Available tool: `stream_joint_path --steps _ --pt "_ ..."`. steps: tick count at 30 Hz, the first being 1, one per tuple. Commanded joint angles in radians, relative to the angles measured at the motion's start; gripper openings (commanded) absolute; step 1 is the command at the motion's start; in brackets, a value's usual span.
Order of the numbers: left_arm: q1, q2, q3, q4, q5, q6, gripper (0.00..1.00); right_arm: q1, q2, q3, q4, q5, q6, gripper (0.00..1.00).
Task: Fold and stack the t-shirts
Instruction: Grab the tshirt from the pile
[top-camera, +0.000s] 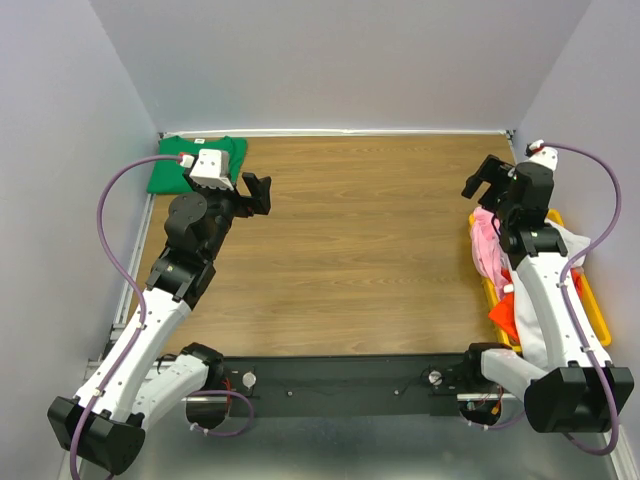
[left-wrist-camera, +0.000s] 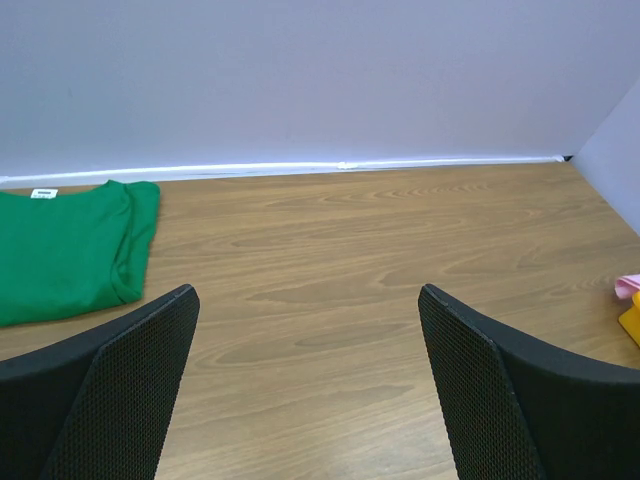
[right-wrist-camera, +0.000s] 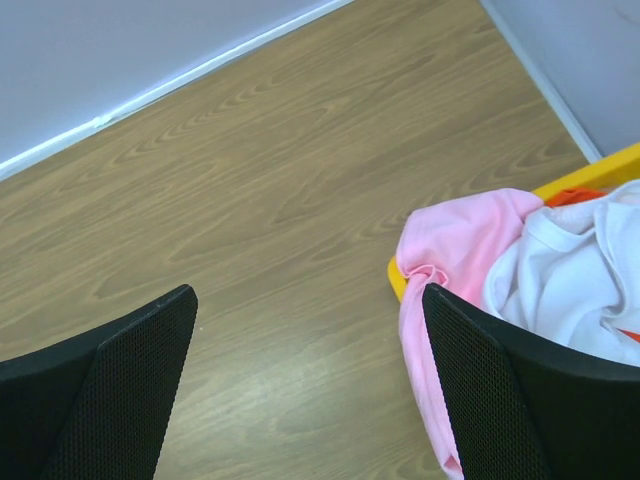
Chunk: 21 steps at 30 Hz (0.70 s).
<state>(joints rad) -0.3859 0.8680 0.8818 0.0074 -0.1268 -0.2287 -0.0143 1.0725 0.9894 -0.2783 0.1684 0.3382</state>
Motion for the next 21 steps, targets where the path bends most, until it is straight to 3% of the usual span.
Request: stream_joint_path --steps 1,21 --pt "0.007 -0.004 -0.006 0.017 -0.034 -0.001 0.98 -0.004 -0.029 -0.031 0.016 0.117 0.03 1.0" --pt "0.007 -0.001 -0.009 0.011 0.026 -0.018 0.98 -0.004 -0.085 -0.153 -0.124 0.379 0.162 1.0"
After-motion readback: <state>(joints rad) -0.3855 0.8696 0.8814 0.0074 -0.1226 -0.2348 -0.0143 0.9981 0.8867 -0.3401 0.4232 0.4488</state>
